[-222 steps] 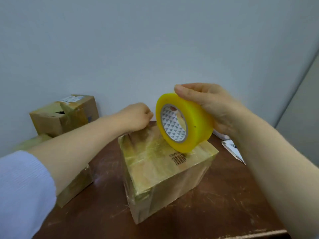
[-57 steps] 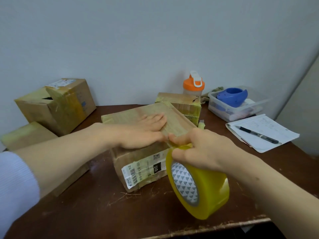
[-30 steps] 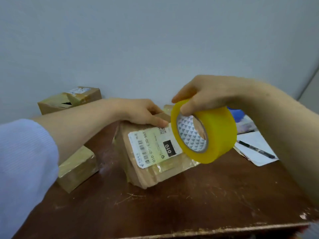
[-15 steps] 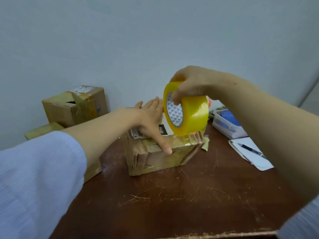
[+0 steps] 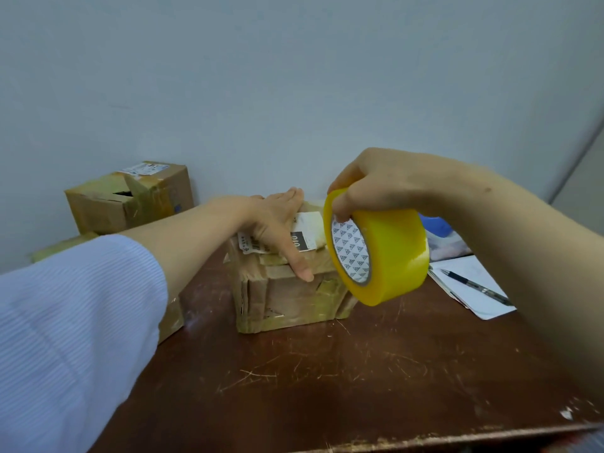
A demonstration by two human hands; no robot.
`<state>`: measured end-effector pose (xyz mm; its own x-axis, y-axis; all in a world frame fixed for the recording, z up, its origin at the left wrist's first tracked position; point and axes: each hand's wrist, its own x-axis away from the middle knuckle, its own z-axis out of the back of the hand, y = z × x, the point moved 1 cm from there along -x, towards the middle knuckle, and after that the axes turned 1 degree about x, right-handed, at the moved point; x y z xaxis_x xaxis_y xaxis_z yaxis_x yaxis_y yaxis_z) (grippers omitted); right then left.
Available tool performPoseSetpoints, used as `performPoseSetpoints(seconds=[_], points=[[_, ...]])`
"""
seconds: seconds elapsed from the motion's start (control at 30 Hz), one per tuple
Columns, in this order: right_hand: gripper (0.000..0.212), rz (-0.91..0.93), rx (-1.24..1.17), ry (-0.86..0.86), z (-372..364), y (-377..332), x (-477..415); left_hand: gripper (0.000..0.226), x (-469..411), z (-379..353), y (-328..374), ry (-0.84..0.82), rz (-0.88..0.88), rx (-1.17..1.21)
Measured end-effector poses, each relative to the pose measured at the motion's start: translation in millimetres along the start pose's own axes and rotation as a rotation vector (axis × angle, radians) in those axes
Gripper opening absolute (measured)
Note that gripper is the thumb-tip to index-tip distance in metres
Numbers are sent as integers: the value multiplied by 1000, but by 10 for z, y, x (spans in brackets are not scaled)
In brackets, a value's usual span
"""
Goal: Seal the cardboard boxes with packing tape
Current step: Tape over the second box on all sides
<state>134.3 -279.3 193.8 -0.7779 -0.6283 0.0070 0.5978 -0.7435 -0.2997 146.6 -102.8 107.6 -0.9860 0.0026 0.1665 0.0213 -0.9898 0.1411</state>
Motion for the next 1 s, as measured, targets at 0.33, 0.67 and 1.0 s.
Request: performPoseSetpoints(seconds=[0.33,0.67,1.0], points=[[36,-94,16,-176,-175,78,139,141,-64,-6,-50,-8,-15,59],[50,-77,74,-251,-468,107,233,170,-82,11,-81,-112,2,31],[36,-102,-311,-243,-549,353,197,128,221,-242,-108,163,-127,198]])
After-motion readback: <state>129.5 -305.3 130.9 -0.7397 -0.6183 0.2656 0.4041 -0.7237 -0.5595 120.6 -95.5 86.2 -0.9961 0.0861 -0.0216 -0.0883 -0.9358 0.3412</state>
